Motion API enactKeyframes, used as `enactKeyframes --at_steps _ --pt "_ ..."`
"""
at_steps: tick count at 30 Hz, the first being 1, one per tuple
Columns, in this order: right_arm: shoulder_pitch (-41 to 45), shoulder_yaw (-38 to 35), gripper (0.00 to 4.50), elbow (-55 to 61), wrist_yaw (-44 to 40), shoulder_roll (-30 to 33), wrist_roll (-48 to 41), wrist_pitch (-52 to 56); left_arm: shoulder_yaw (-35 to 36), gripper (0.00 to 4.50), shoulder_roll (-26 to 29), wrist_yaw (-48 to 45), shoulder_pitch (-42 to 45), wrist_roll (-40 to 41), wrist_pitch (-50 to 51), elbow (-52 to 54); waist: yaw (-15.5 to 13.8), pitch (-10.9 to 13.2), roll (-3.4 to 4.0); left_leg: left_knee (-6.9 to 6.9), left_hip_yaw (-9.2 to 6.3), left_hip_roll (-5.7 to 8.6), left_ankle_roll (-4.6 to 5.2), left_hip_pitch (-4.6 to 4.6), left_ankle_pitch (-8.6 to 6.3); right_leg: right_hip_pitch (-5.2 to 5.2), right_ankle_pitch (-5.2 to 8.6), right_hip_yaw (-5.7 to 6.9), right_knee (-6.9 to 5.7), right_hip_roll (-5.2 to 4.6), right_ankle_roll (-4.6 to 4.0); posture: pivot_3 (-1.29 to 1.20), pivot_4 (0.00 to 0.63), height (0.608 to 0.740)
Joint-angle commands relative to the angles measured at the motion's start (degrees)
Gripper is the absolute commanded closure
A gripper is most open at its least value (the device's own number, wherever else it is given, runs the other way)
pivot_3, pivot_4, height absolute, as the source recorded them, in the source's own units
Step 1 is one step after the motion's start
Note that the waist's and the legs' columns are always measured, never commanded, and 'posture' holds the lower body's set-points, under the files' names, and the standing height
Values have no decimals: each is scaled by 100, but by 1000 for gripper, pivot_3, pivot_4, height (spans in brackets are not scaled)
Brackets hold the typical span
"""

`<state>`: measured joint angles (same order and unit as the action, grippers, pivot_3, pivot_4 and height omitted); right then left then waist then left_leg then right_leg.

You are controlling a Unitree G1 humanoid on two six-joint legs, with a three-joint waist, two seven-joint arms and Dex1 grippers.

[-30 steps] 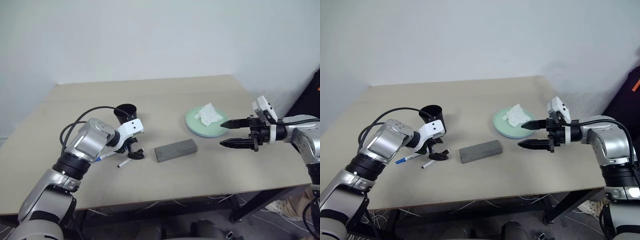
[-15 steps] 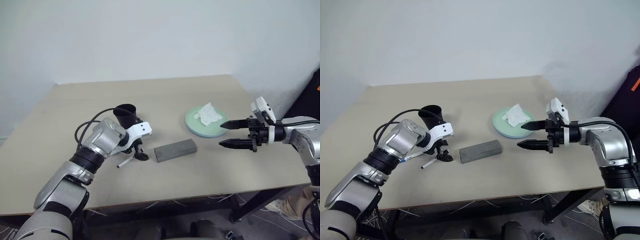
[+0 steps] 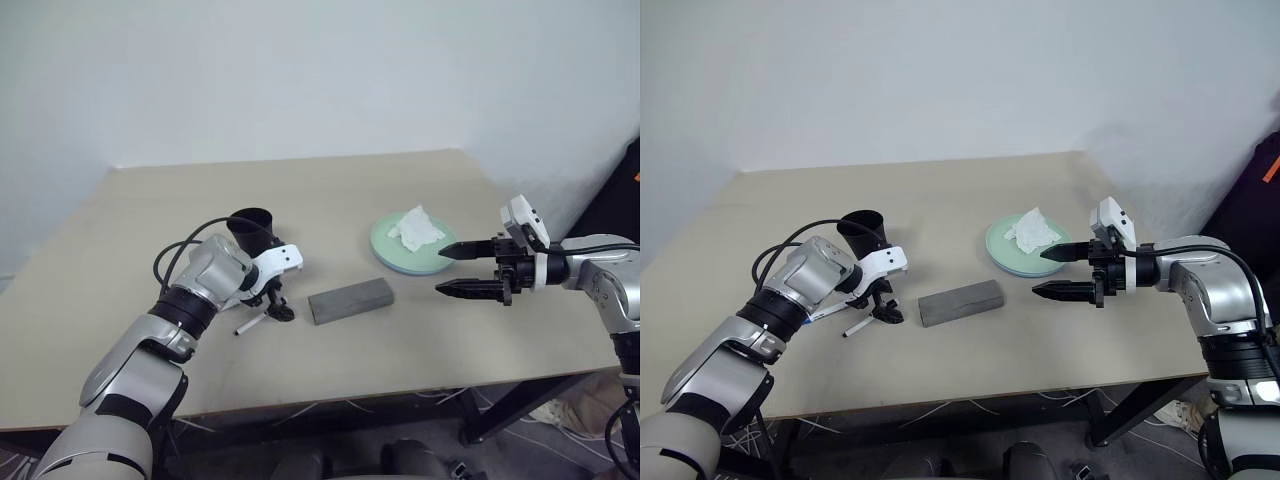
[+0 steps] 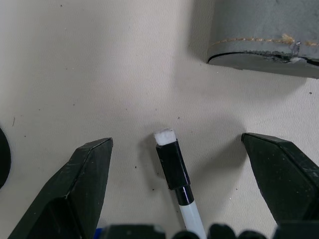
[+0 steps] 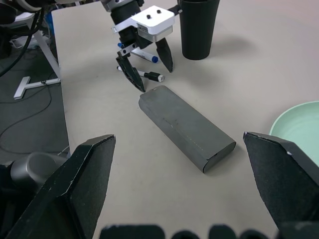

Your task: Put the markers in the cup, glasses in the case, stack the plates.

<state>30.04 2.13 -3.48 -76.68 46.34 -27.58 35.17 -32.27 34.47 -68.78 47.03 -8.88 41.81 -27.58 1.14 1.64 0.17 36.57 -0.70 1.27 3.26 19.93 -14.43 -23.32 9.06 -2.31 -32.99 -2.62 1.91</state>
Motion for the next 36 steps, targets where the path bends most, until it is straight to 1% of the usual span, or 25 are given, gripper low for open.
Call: enactKeyframes --at_steps 1,4,9,10,11,12,15,16,22,25,30,36 --pt "56 -139 29 170 21 1 -116 -13 -10 19 -13 -35 49 -101 6 -46 1 0 0 0 0 0 0 0 0 0 0 0 0 0 0 0 0 732" --pt "67 -127 29 170 22 9 -131 -13 -8 584 -5 -82 -24 -70 40 -47 1 0 0 1 1 0 0 -1 0 1 0 0 0 0 0 0 0 732" --pt "105 -113 29 139 17 8 -133 -24 5 2245 17 -128 -95 -59 89 -30 1 -1 1 1 0 -2 0 -3 0 2 0 0 -1 1 0 0 0 732" --pt "114 -110 29 127 12 6 -130 -30 5 2519 26 -137 -106 -58 98 -22 3 -1 1 2 1 -2 0 -4 0 2 0 0 -2 1 0 0 0 732" --pt "122 -107 29 118 10 4 -126 -35 5 2921 35 -146 -115 -58 107 -11 4 -1 1 1 1 -3 0 -5 0 3 0 0 -2 1 0 0 0 732" --pt "129 -104 29 109 8 3 -122 -38 5 3212 39 -151 -119 -58 113 -8 4 -1 1 1 2 -3 0 -6 0 4 0 0 -2 1 0 0 0 732" --pt "150 -96 29 83 -2 0 -115 -47 -2 4290 75 -178 -153 -57 124 32 6 -1 1 0 2 -4 0 -8 0 4 0 0 -2 1 0 0 0 732" --pt "161 -94 29 71 -2 -2 -110 -51 -5 4494 84 -185 -163 -57 129 47 6 -1 2 0 2 -4 0 -8 0 4 0 0 -2 1 0 0 0 732" --pt "181 -87 29 57 2 -4 -102 -50 -14 4494 107 -198 -218 -56 159 143 7 -1 2 -4 2 -4 0 -8 0 3 0 -1 -1 1 0 0 0 732" --pt "188 -86 29 53 -1 -1 -101 -51 27 4494 109 -125 -232 -80 -59 174 7 -1 2 -4 2 -4 0 -8 0 3 0 -1 -1 1 0 0 0 732" --pt "205 -72 29 57 5 -14 -97 -47 567 4494 -37 81 -43 237 -288 188 -3 0 1 0 1 -5 0 -5 0 1 0 1 -2 1 0 0 0 732" --pt "291 -90 29 29 -15 -23 -129 -25 1392 4494 -119 -23 14 996 -233 1032 -3 0 0 11 -4 -13 0 19 0 -9 -1 1 1 -3 1 0 0 732"
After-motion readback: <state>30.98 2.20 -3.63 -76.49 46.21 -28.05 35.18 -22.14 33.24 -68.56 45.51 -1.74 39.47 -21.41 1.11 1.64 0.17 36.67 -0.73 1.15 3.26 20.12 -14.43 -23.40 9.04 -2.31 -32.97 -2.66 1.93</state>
